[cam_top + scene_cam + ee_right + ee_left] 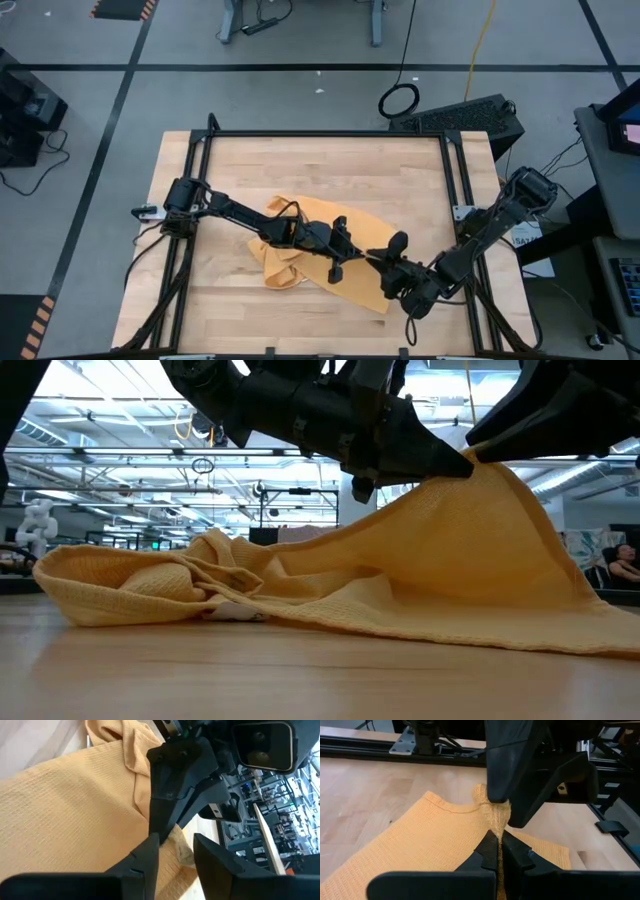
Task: Roll towel
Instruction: Roll the yellow towel
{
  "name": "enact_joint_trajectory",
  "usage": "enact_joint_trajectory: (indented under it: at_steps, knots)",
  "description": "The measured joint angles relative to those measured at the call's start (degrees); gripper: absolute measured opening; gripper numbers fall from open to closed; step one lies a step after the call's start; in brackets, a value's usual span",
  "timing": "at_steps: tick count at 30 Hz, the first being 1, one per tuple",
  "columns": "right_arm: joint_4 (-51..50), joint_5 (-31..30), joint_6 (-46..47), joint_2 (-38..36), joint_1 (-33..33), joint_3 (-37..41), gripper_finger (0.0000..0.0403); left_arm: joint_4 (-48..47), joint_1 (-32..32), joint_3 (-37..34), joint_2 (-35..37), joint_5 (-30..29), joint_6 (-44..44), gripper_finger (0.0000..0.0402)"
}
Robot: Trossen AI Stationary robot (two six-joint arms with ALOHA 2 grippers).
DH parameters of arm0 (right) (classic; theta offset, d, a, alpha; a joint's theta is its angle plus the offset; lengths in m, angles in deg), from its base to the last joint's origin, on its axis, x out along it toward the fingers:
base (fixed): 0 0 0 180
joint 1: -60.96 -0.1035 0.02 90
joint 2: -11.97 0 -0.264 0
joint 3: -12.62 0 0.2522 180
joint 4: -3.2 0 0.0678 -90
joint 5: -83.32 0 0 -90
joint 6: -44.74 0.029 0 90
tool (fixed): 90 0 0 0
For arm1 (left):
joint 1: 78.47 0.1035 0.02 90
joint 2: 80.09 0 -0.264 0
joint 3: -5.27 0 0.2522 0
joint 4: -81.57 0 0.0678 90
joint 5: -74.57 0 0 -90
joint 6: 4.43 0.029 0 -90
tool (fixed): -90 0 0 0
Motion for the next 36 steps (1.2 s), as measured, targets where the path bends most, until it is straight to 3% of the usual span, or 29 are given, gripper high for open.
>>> enact_joint_trajectory:
  at_steps: [5,12,17,20,23,28,32,36]
  knots:
    - [-0.58,0.39,0.48,0.00,1.04,0.00,0.0101,-0.02,0.03,0.00,0.00,-0.02,0.00,0.0006]
    - [-0.43,1.65,0.52,0.00,1.45,0.02,0.0011,-0.03,0.02,0.00,0.02,-0.02,0.00,0.0006]
    - [-0.31,4.74,5.58,-0.02,1.30,0.02,0.0015,-0.72,-0.15,0.00,0.02,0.12,0.09,0.0016]
    - [-1.00,7.21,8.60,-0.02,0.69,0.04,0.0007,-2.40,-0.47,0.00,0.12,1.93,0.50,0.0057]
    - [-1.91,8.14,11.91,-0.02,-0.45,0.04,0.0004,-6.43,-0.51,0.00,1.43,3.97,-0.54,0.0122]
    - [-5.67,8.00,17.58,-0.04,-2.29,0.07,0.0003,-20.35,-0.46,-0.02,7.85,3.57,-0.87,0.0235]
    - [-7.93,7.88,21.55,-0.04,-3.27,0.09,0.0002,-37.26,-0.63,0.00,15.44,-6.06,-0.44,0.0280]
    - [-8.68,7.83,23.26,-0.04,-4.00,0.09,0.0001,-55.53,-0.46,0.00,21.32,-20.16,-1.53,0.0277]
